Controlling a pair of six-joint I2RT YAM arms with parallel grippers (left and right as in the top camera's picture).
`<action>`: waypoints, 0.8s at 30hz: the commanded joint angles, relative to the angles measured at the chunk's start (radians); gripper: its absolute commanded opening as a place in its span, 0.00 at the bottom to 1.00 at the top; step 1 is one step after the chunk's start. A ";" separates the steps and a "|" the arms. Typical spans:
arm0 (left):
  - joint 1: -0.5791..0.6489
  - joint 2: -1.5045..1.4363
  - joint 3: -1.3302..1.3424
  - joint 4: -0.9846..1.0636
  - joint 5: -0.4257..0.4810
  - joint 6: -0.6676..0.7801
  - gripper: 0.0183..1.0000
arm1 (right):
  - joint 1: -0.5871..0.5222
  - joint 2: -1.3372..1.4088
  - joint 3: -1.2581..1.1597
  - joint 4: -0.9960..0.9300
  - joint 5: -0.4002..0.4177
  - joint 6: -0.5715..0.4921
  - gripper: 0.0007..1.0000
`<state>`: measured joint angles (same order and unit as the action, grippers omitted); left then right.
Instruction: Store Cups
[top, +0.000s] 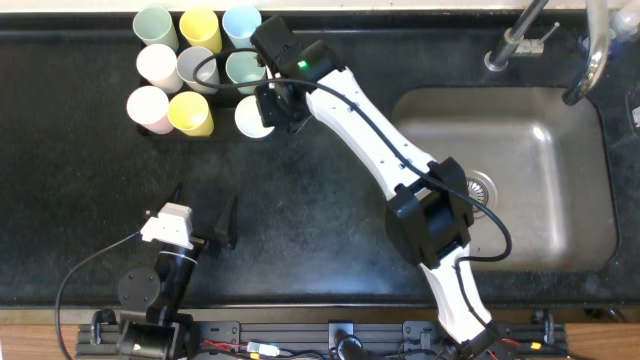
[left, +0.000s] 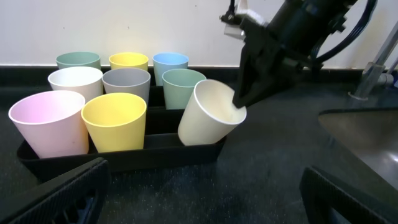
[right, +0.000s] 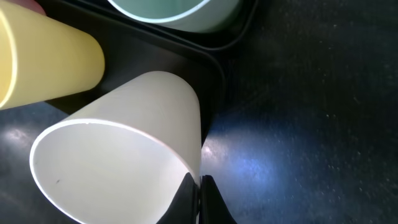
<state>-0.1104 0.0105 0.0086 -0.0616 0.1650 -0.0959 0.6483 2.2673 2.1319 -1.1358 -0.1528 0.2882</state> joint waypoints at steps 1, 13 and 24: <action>0.005 -0.008 -0.001 -0.003 0.014 0.021 1.00 | 0.010 0.001 0.017 0.018 -0.010 0.004 0.09; 0.005 -0.008 -0.001 -0.003 0.014 0.021 1.00 | 0.008 -0.045 0.018 0.010 -0.003 -0.029 0.76; 0.005 -0.008 -0.001 -0.003 0.014 0.021 1.00 | -0.143 -0.389 -0.010 -0.032 0.106 -0.143 1.00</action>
<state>-0.1104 0.0105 0.0086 -0.0616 0.1654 -0.0959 0.5755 2.0369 2.1311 -1.1584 -0.0814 0.1947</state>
